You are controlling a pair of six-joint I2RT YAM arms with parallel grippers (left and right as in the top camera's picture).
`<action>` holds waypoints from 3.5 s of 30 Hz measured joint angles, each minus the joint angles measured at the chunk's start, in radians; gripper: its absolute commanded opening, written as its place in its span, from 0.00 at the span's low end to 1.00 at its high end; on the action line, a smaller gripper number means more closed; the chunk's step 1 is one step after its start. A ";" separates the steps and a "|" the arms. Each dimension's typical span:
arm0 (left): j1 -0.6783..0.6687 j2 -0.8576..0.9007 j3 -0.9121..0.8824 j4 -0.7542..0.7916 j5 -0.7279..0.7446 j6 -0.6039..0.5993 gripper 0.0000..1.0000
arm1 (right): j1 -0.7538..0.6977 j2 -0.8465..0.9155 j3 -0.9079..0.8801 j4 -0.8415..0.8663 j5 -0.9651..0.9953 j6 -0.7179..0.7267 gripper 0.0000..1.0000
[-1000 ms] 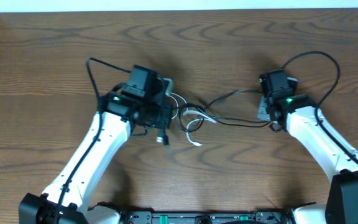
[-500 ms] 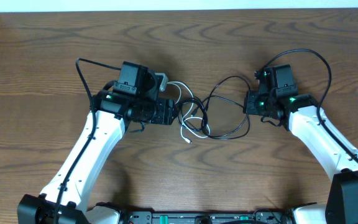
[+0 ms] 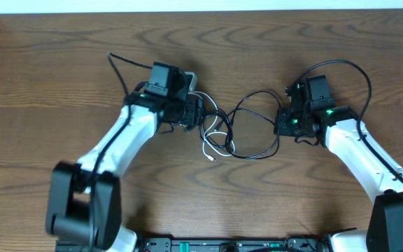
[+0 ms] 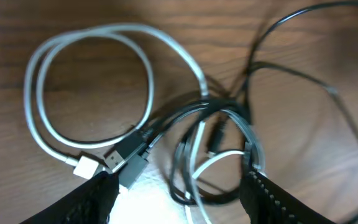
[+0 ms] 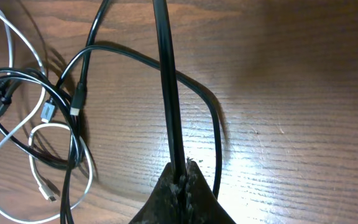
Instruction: Untangle cables
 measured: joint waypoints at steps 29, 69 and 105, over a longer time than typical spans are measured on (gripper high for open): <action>-0.090 0.188 0.000 0.105 0.000 0.039 0.08 | 0.000 0.000 0.000 -0.006 -0.003 0.000 0.04; -0.181 -0.274 0.002 0.022 0.438 -0.127 0.07 | 0.122 0.000 0.000 0.190 -0.460 -0.310 0.45; -0.095 -0.269 -0.020 0.031 0.475 -0.193 0.07 | 0.134 -0.005 0.011 -0.023 0.091 -0.055 0.26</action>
